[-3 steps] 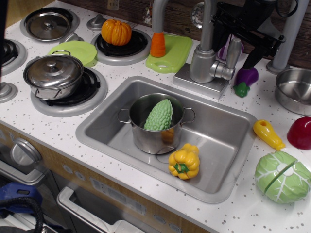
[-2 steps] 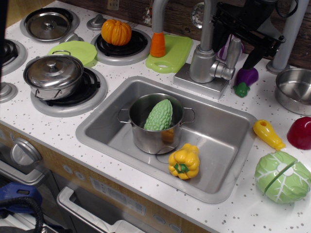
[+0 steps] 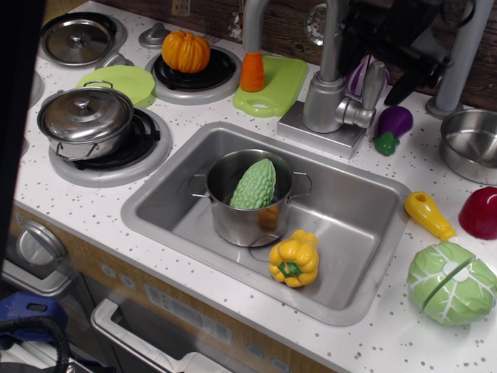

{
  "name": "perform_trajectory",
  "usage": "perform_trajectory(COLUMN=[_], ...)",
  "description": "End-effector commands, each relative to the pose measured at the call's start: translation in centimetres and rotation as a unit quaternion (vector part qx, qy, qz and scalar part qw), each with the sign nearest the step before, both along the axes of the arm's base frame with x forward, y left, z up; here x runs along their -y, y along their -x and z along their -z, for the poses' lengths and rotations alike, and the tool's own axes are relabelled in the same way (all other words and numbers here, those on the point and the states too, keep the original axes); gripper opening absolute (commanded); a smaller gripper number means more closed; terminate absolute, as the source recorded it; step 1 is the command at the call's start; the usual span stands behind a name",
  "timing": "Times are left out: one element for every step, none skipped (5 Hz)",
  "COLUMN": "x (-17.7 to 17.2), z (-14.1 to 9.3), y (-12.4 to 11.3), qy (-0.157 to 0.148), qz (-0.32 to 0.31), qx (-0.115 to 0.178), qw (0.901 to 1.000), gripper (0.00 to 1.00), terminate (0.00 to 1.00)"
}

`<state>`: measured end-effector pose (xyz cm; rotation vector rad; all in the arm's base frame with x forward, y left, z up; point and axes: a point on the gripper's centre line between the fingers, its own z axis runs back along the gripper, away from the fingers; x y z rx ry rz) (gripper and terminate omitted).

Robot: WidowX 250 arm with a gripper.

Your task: Turn lever vertical to front

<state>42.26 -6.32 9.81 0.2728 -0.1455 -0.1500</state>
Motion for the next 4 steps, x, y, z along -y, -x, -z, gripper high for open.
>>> perform_trajectory(x=[-0.2,-0.2,-0.3,-0.3], z=[-2.1,-1.5,-1.2,-0.7], y=[-2.2,-2.8,-2.8,-2.4], qy=[0.021,0.029,0.029,0.034], qz=[0.012,0.019,0.012,0.003], qx=[0.037,0.038,0.045,0.052], qw=[0.999,0.9987,0.9985,0.9981], gripper=[1.0,1.0,1.0,0.0], terminate=[0.0,0.0,0.0,0.0])
